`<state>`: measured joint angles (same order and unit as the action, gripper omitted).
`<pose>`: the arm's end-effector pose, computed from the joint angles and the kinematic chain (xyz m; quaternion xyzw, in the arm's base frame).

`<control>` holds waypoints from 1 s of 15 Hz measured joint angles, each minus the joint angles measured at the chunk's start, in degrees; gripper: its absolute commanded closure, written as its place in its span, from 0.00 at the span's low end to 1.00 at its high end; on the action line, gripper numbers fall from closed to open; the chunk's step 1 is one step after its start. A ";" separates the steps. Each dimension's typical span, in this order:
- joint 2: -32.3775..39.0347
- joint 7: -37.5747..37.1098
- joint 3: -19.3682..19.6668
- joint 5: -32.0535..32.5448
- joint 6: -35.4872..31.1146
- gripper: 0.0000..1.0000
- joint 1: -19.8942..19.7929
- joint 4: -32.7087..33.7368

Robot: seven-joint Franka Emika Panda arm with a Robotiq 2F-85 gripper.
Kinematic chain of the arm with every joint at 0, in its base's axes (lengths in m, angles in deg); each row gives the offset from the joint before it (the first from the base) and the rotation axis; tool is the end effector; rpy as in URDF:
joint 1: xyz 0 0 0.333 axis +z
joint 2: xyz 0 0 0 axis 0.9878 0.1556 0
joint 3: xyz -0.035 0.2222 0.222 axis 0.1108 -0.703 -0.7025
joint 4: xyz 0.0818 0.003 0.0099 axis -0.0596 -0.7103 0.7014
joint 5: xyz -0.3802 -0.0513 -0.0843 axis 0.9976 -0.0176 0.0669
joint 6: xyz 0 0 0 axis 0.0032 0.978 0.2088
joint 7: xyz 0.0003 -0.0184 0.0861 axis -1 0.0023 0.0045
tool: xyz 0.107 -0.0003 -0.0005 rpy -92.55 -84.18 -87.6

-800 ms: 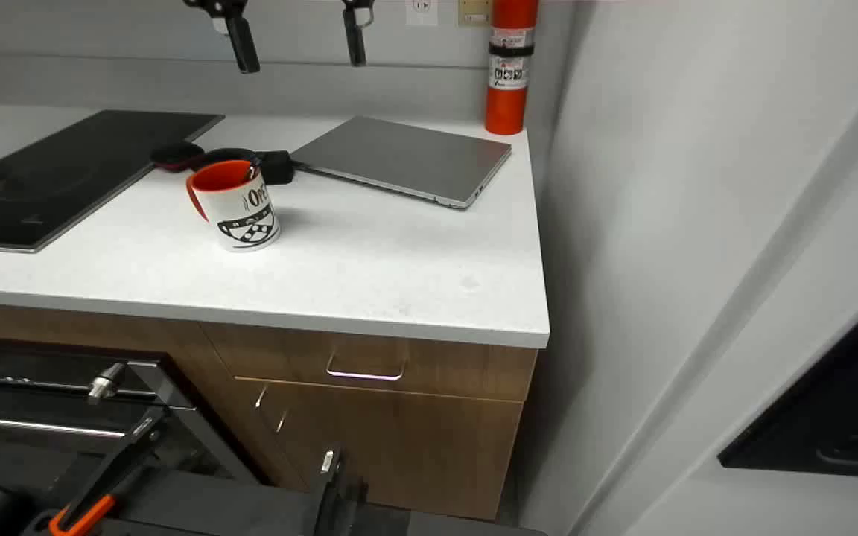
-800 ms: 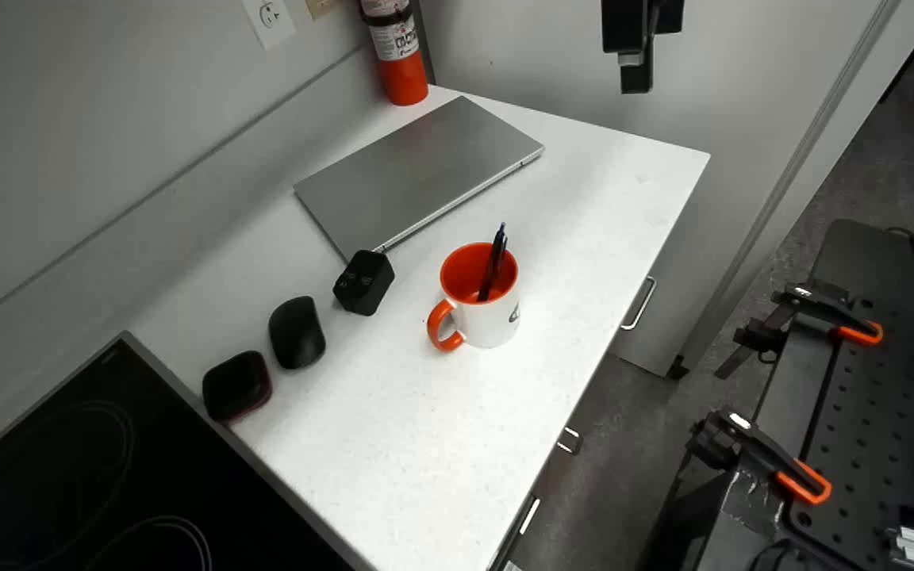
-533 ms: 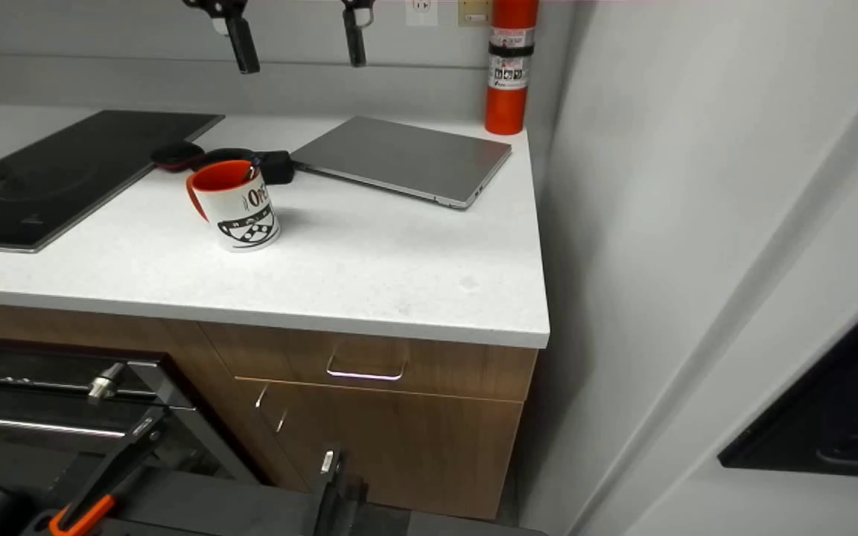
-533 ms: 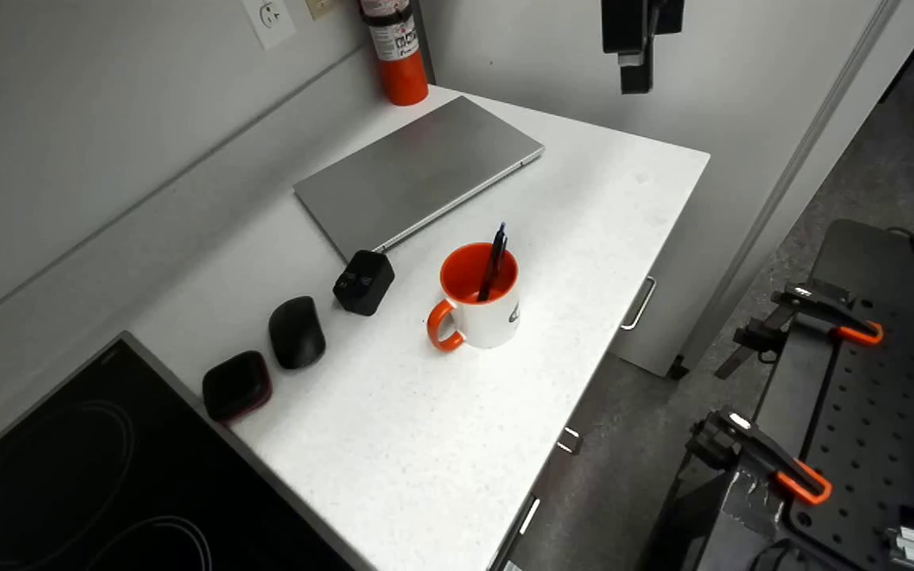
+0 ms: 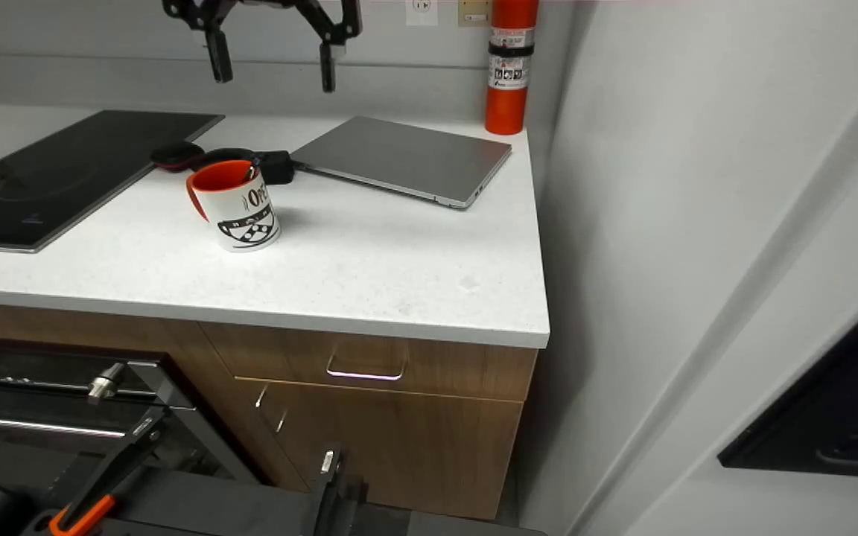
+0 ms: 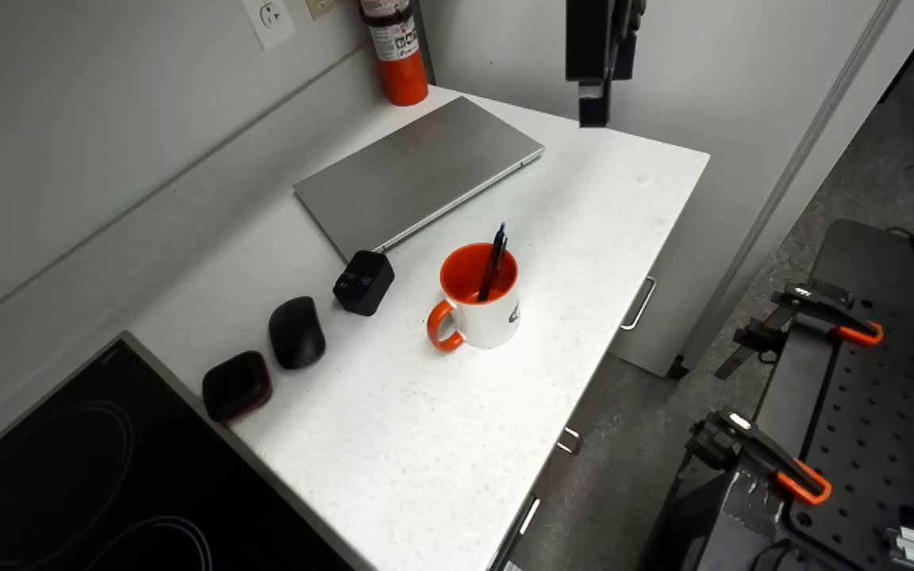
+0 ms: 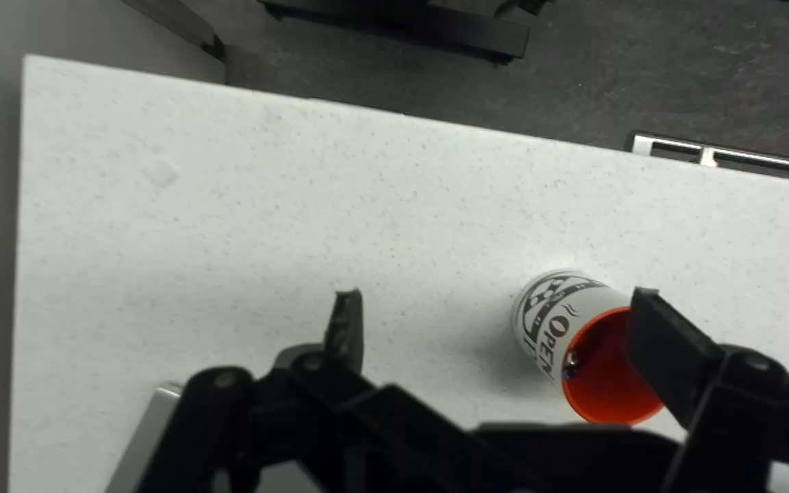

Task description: Move pen from the mug to the table

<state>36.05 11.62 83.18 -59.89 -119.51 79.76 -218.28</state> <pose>0.4677 -0.0315 0.3981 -0.9916 -0.1056 0.0631 0.0409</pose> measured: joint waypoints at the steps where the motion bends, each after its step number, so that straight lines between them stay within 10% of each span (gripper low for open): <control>1: 1.35 1.92 -0.03 -2.13 -1.73 0.00 0.40 0.02; 15: 13.52 7.27 -2.02 -11.83 -7.33 0.00 1.58 3.30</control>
<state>49.57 18.90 81.16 -71.72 -126.83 81.34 -214.99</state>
